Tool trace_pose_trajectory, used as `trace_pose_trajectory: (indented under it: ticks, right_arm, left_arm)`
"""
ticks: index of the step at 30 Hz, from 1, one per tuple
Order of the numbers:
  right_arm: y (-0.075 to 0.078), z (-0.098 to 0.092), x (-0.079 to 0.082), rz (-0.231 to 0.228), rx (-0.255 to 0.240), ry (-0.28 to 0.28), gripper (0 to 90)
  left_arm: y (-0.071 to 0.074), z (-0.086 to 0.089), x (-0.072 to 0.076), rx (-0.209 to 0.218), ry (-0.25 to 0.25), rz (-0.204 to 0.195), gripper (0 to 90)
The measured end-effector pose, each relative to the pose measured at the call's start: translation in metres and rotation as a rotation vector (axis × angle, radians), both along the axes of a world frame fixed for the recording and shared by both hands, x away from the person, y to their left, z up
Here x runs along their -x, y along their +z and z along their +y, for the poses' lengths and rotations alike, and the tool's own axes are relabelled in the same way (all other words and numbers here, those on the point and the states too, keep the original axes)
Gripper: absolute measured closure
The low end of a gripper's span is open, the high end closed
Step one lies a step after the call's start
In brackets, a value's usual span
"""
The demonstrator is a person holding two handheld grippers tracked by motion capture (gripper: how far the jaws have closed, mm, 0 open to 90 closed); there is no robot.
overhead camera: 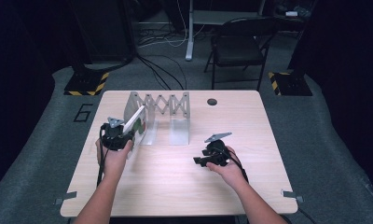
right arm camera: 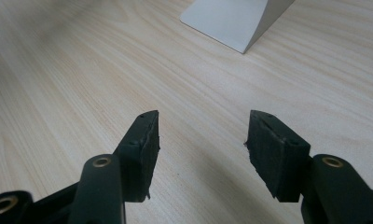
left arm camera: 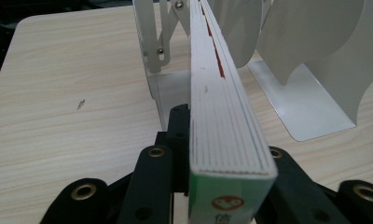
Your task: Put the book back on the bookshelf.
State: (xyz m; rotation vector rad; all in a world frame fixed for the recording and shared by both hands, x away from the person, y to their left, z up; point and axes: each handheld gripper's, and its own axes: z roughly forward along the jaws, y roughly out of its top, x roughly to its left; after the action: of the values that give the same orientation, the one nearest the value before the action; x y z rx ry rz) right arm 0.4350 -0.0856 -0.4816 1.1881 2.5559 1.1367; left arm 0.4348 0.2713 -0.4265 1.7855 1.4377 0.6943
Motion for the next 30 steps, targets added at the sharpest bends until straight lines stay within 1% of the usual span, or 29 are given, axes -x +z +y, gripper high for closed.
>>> trace_pose_trajectory:
  ticks: [1,2,4,5,8,9,10,11,12,14,15,18,19,20,21,22,24,27,30]
  right_arm:
    - [0.0,0.0,0.0,0.001,0.0,0.0,43.7]
    - [0.0,0.0,0.0,0.005,-0.001,-0.004,43.8]
    - [0.0,0.0,0.0,0.003,0.001,0.003,43.7]
    - [0.0,0.0,-0.001,0.0,0.003,0.007,43.7]
    - [0.0,0.0,0.0,0.003,0.005,0.01,43.7]
    - [0.0,0.0,0.0,0.002,0.004,0.009,43.7]
    - [0.0,0.0,0.0,0.002,0.005,0.009,43.7]
    - [0.0,0.0,0.0,0.002,0.005,0.009,43.7]
    - [0.0,0.0,0.0,0.004,0.006,0.009,43.7]
    - [0.0,0.0,0.0,0.002,0.005,0.008,43.7]
    - [0.0,0.0,0.0,0.002,0.005,0.009,43.7]
    - [-0.001,0.0,0.0,0.002,0.007,0.01,43.7]
    - [-0.001,0.0,0.0,0.005,0.005,0.009,43.6]
    - [-0.001,0.0,0.0,0.005,0.006,0.009,43.6]
    - [-0.001,0.0,0.0,0.005,0.005,0.009,43.6]
    - [-0.001,0.0,0.0,0.006,0.005,0.01,43.6]
    - [-0.001,0.0,0.0,0.004,0.006,0.009,43.5]
    - [-0.001,0.0,0.0,0.005,0.005,0.01,43.5]
    - [-0.001,0.0,0.0,0.005,0.006,0.012,43.5]
  left_arm:
    - [-0.001,0.0,0.0,-0.001,0.003,-0.006,75.7]
    - [-0.001,0.0,0.0,0.0,0.005,-0.001,75.6]
    - [-0.001,0.0,-0.001,0.004,0.006,-0.002,75.7]
    - [-0.001,0.001,-0.001,-0.005,0.003,-0.001,75.7]
    - [-0.002,-0.001,-0.003,0.003,0.007,-0.005,75.7]
    - [-0.002,0.0,-0.003,-0.007,0.0,0.006,75.7]
    - [-0.003,-0.001,-0.004,0.002,0.008,-0.002,75.7]
    - [-0.003,-0.001,-0.004,0.001,0.008,-0.001,75.6]
    - [-0.003,-0.001,-0.004,-0.01,0.001,0.006,75.6]
    - [-0.003,-0.002,-0.005,-0.004,0.006,0.005,75.6]
    - [-0.003,-0.002,-0.006,-0.014,0.001,0.012,75.6]
    - [-0.003,-0.004,-0.007,-0.019,0.003,0.014,75.6]
    - [-0.003,-0.005,-0.008,-0.011,0.011,0.007,75.5]
    - [-0.003,-0.005,-0.008,-0.021,0.004,0.014,75.5]
    - [-0.004,-0.006,-0.009,-0.012,0.01,0.014,75.5]
    - [-0.003,-0.006,-0.009,-0.022,0.003,0.024,75.4]
    - [-0.004,-0.007,-0.011,-0.023,0.005,0.026,75.3]
    - [-0.005,-0.008,-0.013,-0.032,0.005,0.045,75.1]
    - [-0.006,-0.01,-0.014,-0.037,0.01,0.048,75.1]
